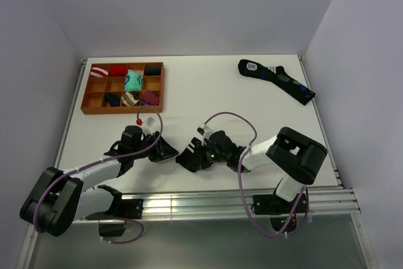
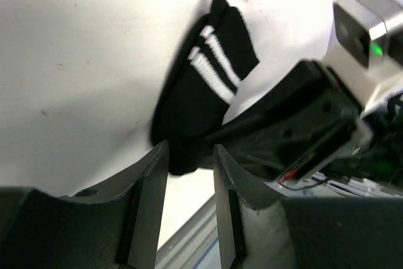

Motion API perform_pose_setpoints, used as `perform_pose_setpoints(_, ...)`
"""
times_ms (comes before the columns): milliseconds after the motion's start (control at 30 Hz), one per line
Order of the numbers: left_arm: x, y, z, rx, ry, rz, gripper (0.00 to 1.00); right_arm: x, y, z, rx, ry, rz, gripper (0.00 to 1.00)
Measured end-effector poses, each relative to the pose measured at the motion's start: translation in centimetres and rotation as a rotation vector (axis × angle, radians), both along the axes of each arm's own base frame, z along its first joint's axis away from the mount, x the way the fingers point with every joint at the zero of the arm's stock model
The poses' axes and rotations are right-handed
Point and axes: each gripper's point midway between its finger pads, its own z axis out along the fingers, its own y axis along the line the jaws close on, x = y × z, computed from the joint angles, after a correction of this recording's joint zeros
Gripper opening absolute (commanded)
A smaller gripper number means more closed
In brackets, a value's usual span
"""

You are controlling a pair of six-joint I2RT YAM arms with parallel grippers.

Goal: Roll the socks
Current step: Roll the sock at the center of the board.

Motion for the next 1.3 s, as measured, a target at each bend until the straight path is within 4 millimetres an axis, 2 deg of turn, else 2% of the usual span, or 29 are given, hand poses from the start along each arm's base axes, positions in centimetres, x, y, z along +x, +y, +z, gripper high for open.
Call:
perform_pose_setpoints(267, -0.1, 0.8, -0.6, 0.000, -0.074, 0.036, 0.41, 0.6, -2.2, 0.0, 0.071, 0.229, -0.005, 0.18)
perform_pose_setpoints(567, -0.7, 0.8, -1.5, -0.043, -0.129, 0.022, 0.42, 0.9, -2.6, -0.1, 0.120, 0.422, 0.004, 0.17)
perform_pose_setpoints(800, -1.1, 0.1, -1.6, -0.075, -0.148, -0.005, 0.47, 0.9, -2.9, -0.1, 0.118, 0.488, -0.014, 0.17)
perform_pose_setpoints(833, -1.3, -0.2, -1.6, -0.079, -0.149, -0.015, 0.51, 0.9, -3.0, -0.1, 0.117, 0.495, -0.017, 0.17)
perform_pose_setpoints(867, -1.6, -0.5, -1.7, -0.083, -0.144, -0.028, 0.52, 0.9, -3.0, -0.1, 0.117, 0.501, -0.020, 0.16)
perform_pose_setpoints(1033, -3.1, -2.1, -2.0, -0.092, -0.131, -0.082, 0.52, 0.9, -3.1, -0.1, 0.112, 0.526, -0.031, 0.16)
perform_pose_setpoints(1300, -3.2, -2.4, -2.7, -0.082, -0.118, -0.075, 0.52, 1.0, -3.1, -0.2, 0.117, 0.561, -0.028, 0.16)
